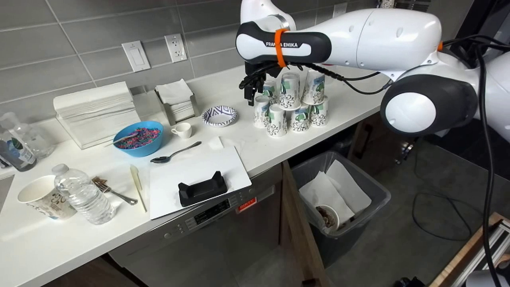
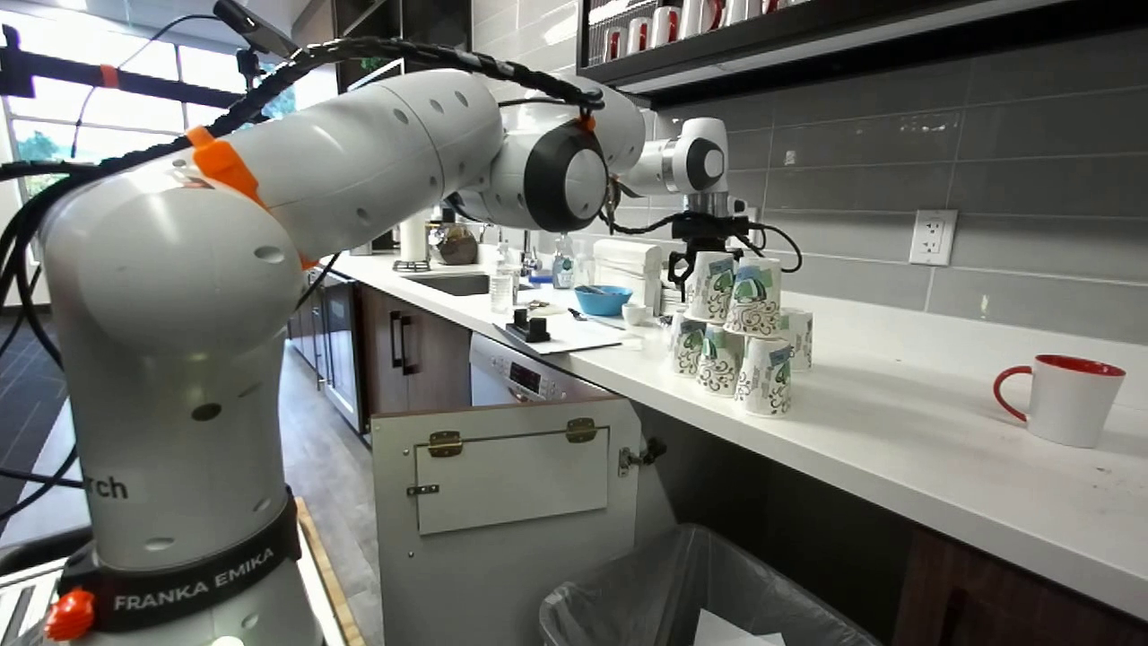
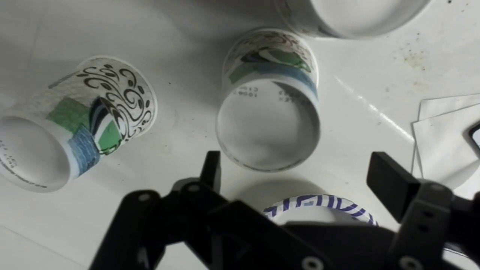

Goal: Build a tower of cups

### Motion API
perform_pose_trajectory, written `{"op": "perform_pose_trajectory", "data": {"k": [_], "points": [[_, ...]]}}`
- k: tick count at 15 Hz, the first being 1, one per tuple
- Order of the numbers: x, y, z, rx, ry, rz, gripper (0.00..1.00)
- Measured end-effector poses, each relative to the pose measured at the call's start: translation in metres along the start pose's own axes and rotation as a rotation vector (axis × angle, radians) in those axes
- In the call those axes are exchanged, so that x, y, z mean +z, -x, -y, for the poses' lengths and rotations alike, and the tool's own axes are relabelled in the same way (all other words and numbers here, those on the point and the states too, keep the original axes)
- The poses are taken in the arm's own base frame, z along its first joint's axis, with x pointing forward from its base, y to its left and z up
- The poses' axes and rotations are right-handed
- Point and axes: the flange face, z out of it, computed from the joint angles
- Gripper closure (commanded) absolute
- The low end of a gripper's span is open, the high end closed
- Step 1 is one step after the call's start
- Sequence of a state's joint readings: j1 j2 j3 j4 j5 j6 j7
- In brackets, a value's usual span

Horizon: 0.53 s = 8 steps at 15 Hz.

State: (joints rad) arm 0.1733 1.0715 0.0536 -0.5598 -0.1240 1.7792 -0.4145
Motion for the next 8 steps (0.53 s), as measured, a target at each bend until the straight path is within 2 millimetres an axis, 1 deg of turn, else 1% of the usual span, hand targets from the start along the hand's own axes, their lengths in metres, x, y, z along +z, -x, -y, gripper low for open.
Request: {"op": "perform_pose_trajectory", "data": {"k": [2, 4, 8], "points": [[-0.004, 0.001, -0.004, 0.002, 0.02, -0.001, 0.0], [-0.005, 0.001, -0.005, -0.001, 0.035, 0.004, 0.0], [0.008, 0.0, 0.0, -0.015, 0.071, 0.04, 0.0]]}}
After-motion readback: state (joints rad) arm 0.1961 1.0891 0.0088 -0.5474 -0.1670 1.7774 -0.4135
